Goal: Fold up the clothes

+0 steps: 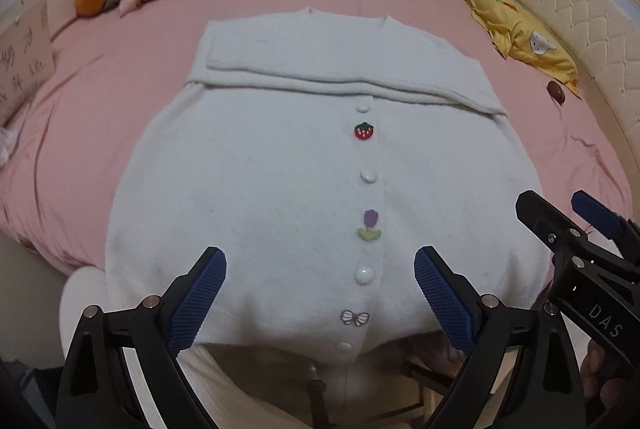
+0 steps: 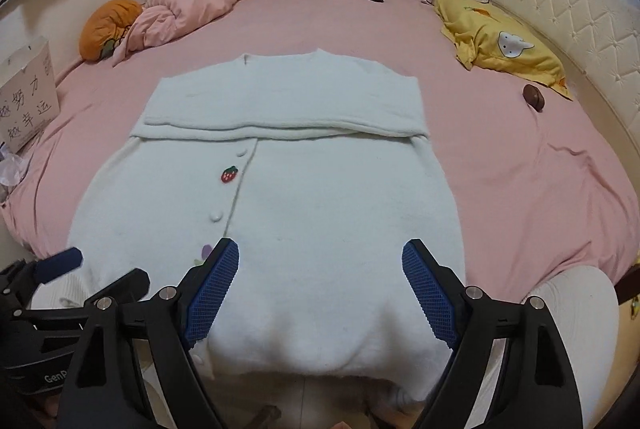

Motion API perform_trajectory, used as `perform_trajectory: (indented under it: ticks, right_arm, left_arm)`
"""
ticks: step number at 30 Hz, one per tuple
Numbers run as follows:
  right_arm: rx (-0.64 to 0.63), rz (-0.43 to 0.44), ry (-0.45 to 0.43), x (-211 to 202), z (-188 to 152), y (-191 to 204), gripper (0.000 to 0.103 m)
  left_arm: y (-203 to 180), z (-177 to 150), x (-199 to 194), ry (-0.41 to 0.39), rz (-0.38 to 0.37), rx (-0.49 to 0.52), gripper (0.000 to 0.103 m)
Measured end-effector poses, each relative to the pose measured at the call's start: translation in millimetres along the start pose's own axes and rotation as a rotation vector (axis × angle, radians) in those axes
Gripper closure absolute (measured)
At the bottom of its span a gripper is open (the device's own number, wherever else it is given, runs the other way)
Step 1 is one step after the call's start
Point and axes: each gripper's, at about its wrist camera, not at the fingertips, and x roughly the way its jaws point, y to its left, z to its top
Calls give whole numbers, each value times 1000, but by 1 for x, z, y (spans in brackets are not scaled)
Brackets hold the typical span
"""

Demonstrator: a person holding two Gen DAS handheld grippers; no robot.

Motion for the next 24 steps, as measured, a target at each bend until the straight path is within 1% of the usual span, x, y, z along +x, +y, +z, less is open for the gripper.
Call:
perform_trajectory:
  ticks: [2, 5, 12, 14, 17, 19, 24]
  right_arm:
    - [1, 5, 11, 2, -1, -1, 19]
    - [3, 5, 27, 5, -3, 0, 19]
    - [-6, -18, 27, 6, -5, 3, 19]
    - [-4, -21, 28, 7, -5, 3, 19]
    - [2, -26, 32, 9, -5, 3, 19]
    - [7, -29, 38, 10, -5, 2, 19]
    - [1, -33, 54, 16, -5, 5, 19]
  left_arm:
    - [3, 2, -1, -7, 6, 7, 8]
    - [8, 3, -4, -24, -3, -14, 8]
    - [21, 7, -8, -52, -5, -53, 8]
    - [28, 8, -4, -45, -13, -62, 8]
    - [39, 10, 3, -25, -77, -78, 8]
    - [45, 10, 7, -5, -102, -96, 8]
    - [46, 8, 14, 18, -74, -101, 8]
